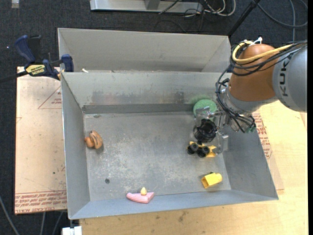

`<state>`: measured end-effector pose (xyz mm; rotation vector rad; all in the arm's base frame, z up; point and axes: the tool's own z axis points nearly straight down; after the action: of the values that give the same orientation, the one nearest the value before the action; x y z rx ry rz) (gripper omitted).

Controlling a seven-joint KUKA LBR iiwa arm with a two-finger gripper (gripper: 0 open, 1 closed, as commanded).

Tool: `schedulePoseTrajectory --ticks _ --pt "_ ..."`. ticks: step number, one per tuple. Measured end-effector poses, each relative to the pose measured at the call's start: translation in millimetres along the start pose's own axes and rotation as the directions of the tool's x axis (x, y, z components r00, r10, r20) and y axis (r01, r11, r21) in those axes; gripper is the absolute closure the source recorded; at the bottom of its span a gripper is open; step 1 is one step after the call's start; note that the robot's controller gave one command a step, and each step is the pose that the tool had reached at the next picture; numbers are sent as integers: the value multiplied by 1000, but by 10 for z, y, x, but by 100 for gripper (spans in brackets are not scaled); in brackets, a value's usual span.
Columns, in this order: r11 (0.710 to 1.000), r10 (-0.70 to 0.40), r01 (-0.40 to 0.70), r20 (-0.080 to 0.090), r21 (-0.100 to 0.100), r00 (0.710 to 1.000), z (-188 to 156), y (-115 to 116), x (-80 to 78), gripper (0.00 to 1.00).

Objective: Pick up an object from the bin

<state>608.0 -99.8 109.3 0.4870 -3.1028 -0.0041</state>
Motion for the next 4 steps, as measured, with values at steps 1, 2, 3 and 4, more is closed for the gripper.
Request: schedulePoseTrajectory --ticks 1,2,3,4 --pt "970 -243 243 4 4 970 -115 -154 -173 0" --pt "984 -179 179 9 5 984 356 -265 -68 0" --pt "856 -517 517 15 -2 856 377 -256 -162 100" --pt "846 -532 533 15 -3 846 359 -259 -169 100"
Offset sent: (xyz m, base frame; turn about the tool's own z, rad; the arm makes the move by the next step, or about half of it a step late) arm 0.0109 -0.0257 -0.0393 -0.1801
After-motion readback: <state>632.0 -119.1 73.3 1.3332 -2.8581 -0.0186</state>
